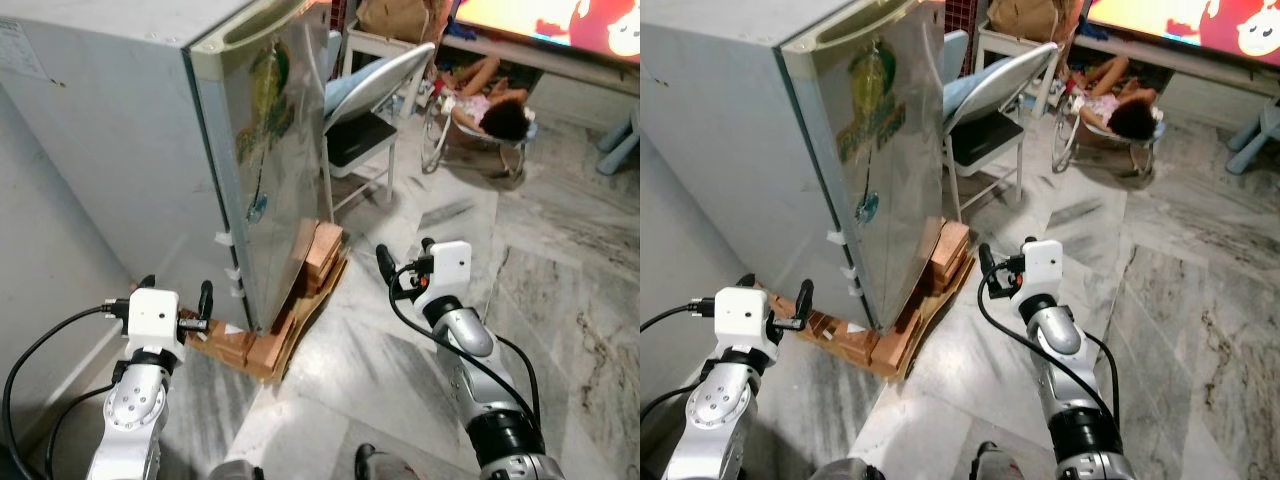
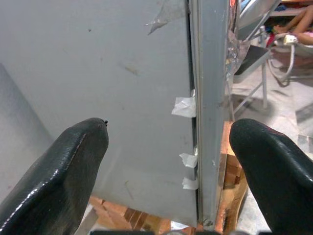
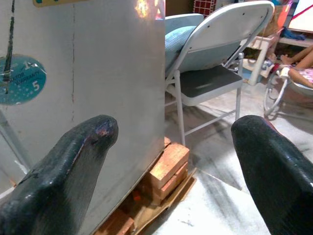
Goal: Restocking fridge
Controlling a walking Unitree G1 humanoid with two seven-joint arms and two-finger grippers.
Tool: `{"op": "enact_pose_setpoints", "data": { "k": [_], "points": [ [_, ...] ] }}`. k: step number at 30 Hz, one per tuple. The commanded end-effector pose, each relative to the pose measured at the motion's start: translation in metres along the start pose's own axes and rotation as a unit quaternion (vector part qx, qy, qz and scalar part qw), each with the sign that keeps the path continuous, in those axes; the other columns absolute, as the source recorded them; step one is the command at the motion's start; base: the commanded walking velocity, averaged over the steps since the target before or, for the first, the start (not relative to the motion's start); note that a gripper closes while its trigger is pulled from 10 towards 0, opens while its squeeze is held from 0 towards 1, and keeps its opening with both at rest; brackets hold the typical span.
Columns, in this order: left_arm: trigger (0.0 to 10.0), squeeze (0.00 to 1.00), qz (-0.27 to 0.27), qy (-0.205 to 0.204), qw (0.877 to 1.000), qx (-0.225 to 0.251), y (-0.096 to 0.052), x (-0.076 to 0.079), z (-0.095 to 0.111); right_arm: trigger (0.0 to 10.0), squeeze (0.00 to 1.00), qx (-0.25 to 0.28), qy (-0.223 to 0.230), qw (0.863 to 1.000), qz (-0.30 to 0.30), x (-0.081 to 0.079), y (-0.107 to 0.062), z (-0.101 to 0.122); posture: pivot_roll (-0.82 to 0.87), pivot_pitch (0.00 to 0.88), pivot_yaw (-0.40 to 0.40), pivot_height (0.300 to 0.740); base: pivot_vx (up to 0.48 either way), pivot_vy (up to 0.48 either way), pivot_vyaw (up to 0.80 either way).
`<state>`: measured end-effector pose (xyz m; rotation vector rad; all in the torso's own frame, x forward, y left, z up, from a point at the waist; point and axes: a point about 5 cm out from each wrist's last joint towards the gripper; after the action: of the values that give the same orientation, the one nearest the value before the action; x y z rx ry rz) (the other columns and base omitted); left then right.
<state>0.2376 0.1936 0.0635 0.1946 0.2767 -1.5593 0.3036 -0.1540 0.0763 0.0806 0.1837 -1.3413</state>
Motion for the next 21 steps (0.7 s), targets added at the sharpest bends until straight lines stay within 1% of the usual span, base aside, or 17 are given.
{"op": "enact_pose_setpoints", "data": {
  "k": [1, 9, 19, 21],
  "points": [
    [10.0, 0.00, -0.002, 0.004, 1.000, 0.003, -0.0009, 0.0013, 0.0017, 10.0, 0.00, 0.005, -0.002, 1.000, 0.001, -0.0005, 0.0011, 0.0031, 0.02, 0.064, -0.015, 0.740, 0.000, 0.000, -0.80],
    [10.0, 0.00, -0.004, 0.005, 1.000, 0.005, -0.0001, 0.0012, 0.0019, 10.0, 0.00, 0.000, -0.004, 1.000, 0.003, -0.0009, 0.0024, 0.0027, 0.02, 0.065, -0.018, 0.740, 0.000, 0.000, -0.80],
    [10.0, 0.00, -0.005, 0.003, 1.000, 0.008, -0.0008, 0.0029, 0.0026, 10.0, 0.00, 0.001, -0.007, 1.000, 0.002, -0.0013, 0.0023, 0.0030, 0.02, 0.072, -0.019, 0.740, 0.262, 0.000, -0.80],
    [10.0, 0.00, -0.005, 0.002, 1.000, 0.007, -0.0011, 0.0034, 0.0026, 10.0, 0.00, 0.001, -0.007, 1.000, 0.002, -0.0013, 0.0018, 0.0028, 0.02, 0.073, -0.019, 0.740, 0.289, 0.287, -0.80]
  ]
}}
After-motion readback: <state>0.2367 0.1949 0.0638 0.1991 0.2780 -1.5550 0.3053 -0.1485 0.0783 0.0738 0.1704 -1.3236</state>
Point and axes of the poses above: a point about 5 cm out from each wrist's last joint towards the gripper, its own y axis pointing out of the wrist towards the gripper, its own z axis along the axis of the wrist's last joint, x = y × z, and after that the axes turned 8 degrees about y, right-handed
